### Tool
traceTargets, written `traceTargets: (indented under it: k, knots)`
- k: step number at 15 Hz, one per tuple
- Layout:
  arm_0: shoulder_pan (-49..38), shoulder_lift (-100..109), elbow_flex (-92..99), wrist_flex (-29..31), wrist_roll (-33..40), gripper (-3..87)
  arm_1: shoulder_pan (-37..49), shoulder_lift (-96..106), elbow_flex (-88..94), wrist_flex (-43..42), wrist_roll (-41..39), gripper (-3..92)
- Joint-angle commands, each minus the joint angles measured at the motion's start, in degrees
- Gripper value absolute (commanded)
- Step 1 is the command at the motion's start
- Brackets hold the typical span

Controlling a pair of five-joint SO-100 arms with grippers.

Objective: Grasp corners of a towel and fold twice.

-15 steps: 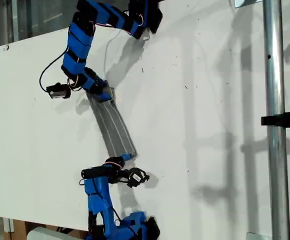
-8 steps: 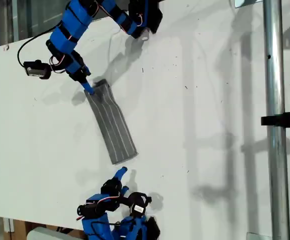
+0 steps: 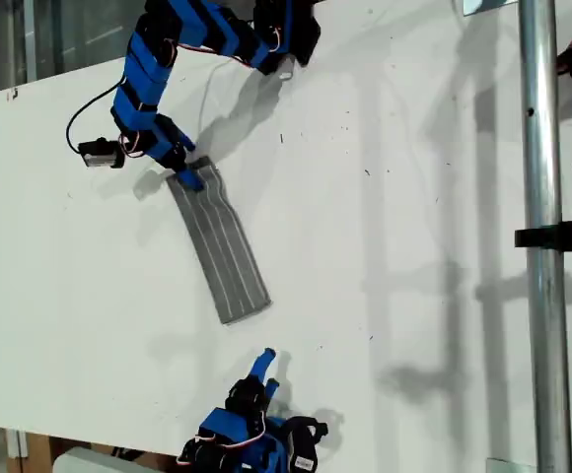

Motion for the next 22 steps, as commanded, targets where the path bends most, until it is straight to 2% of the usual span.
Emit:
traceTargets:
  k: [1, 2, 3, 6, 7, 9, 13, 14, 16, 18, 20, 22]
  knots:
    - [4.1, 9.4, 6.1, -3.7, -2.4, 24.4, -5.0, -1.6, -6.1, -0.4, -0.2, 37.0]
    - [5.2, 10.7, 7.9, -5.3, -3.1, 24.1, -7.2, -2.0, -7.2, -0.5, 0.8, 19.4]
    - [5.8, 11.0, 8.6, -6.1, -3.5, 24.0, -9.6, -2.0, -8.0, -0.7, 1.2, 11.0]
    - [5.6, 13.1, 9.7, -6.2, -2.7, 23.3, -16.2, -0.9, -10.5, 0.9, 3.6, -0.2]
    - [5.5, 15.2, 10.6, -6.2, -2.5, 22.8, -17.1, 0.8, -10.0, 2.2, 4.9, -0.2]
    - [5.8, 19.4, 12.8, -6.4, -2.1, 21.6, -15.3, 6.3, -7.6, 12.6, 10.0, -0.2]
    - [6.2, 24.0, 18.5, -10.3, 0.2, 19.7, -9.9, 37.2, 14.6, 30.7, 23.7, -0.3]
    - [6.4, 26.1, 20.3, -11.3, 0.8, 19.2, -10.0, 43.6, 18.5, 35.3, 28.3, -0.3]
    - [6.4, 36.1, 26.3, -12.6, 2.1, 17.8, -16.3, 49.7, 21.2, 42.0, 40.1, -0.3]
    - [6.9, 50.4, 34.2, -11.2, 3.4, 15.4, -20.9, 53.6, 21.6, 42.0, 46.2, -0.3]
    - [7.7, 50.0, 35.8, -11.9, 3.7, 12.8, -27.0, 57.8, 18.6, 33.9, 46.9, -0.3]
    - [7.5, 50.0, 38.5, -13.4, 4.0, 11.1, -31.1, 51.7, 12.6, 25.1, 46.5, -0.3]
